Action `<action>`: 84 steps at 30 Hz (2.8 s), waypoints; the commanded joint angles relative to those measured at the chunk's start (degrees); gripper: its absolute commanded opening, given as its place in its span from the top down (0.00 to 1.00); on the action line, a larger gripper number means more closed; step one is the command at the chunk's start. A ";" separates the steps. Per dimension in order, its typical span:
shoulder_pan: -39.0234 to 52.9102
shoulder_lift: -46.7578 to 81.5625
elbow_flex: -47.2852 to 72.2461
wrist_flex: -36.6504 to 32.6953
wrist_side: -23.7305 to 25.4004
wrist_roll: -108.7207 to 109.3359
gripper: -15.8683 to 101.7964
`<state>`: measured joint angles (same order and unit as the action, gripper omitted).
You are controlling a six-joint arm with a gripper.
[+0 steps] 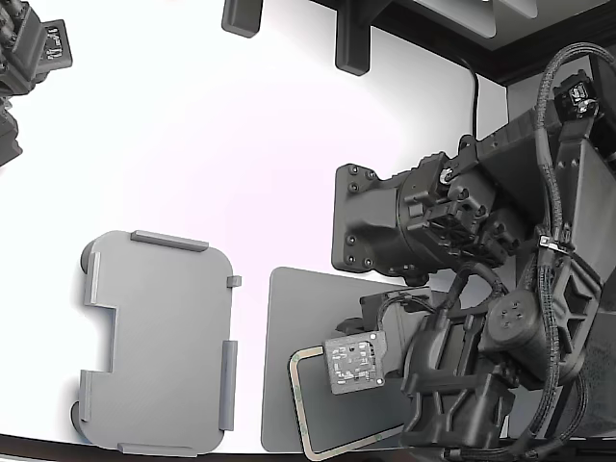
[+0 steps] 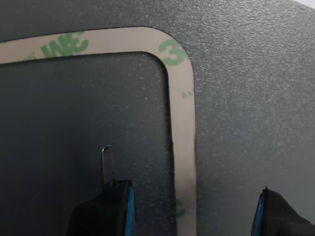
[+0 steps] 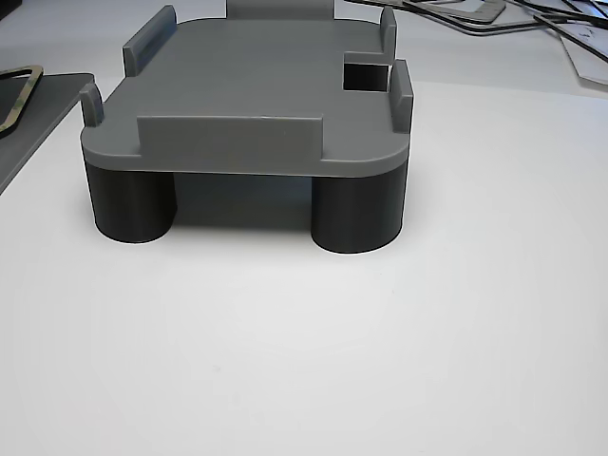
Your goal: Move top rectangular frame to the holder.
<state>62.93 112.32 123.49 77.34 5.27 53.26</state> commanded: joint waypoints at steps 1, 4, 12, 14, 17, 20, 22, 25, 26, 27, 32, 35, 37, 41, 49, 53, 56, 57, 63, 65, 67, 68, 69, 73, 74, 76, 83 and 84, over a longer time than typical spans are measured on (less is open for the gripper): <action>-0.35 -0.18 -1.05 -0.97 -0.26 -0.18 0.02; -0.26 -1.41 -1.05 -2.20 -0.26 -0.35 0.02; -0.09 -2.55 0.79 -3.52 0.62 -1.76 0.03; -0.09 -2.72 1.23 -3.69 0.79 -1.93 0.05; -0.09 -2.72 2.11 -4.48 1.05 -2.11 0.08; -0.09 -2.72 3.08 -5.36 1.14 -2.20 0.10; -0.18 -2.81 3.78 -5.80 1.05 -2.37 0.14; -0.26 -2.90 4.31 -6.33 0.88 -2.37 0.23; -0.26 -3.08 4.31 -6.33 0.88 -2.37 0.24; -0.26 -3.16 4.22 -6.33 0.88 -2.37 0.26; -0.26 -3.34 4.22 -6.24 0.62 -2.20 0.38; -0.35 -3.34 4.39 -6.33 0.62 -2.46 0.47; -0.53 -3.34 4.48 -6.42 0.53 -2.90 0.53; -0.70 -3.16 4.57 -5.98 0.44 -3.34 0.76; -1.32 -2.90 0.09 -0.70 0.79 -2.02 0.96; -2.81 -3.87 -8.26 4.75 1.93 4.04 0.96; -5.10 -5.98 -15.64 8.17 3.52 12.04 0.96; -5.98 -6.33 -18.02 9.05 4.75 13.80 0.96; -11.07 -11.87 -34.72 17.49 7.91 25.58 0.96; -12.22 -12.13 -37.35 17.49 8.70 31.11 0.96; -13.18 -12.57 -39.02 17.49 9.32 37.53 0.95; -13.80 -13.01 -39.81 17.49 9.40 40.34 0.95; -14.41 -13.36 -40.61 17.49 9.49 43.33 0.95; -16.61 -14.41 -41.84 17.49 10.99 54.76 0.95; -17.40 -14.68 -41.57 17.49 10.72 56.51 0.95; -18.98 -15.73 -41.31 17.49 10.11 61.35 0.95; -24.96 -22.76 -45.53 17.49 8.09 74.44 0.94; -25.58 -23.91 -46.32 17.49 7.73 75.41 0.95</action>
<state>39.11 89.12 79.80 94.31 13.27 125.24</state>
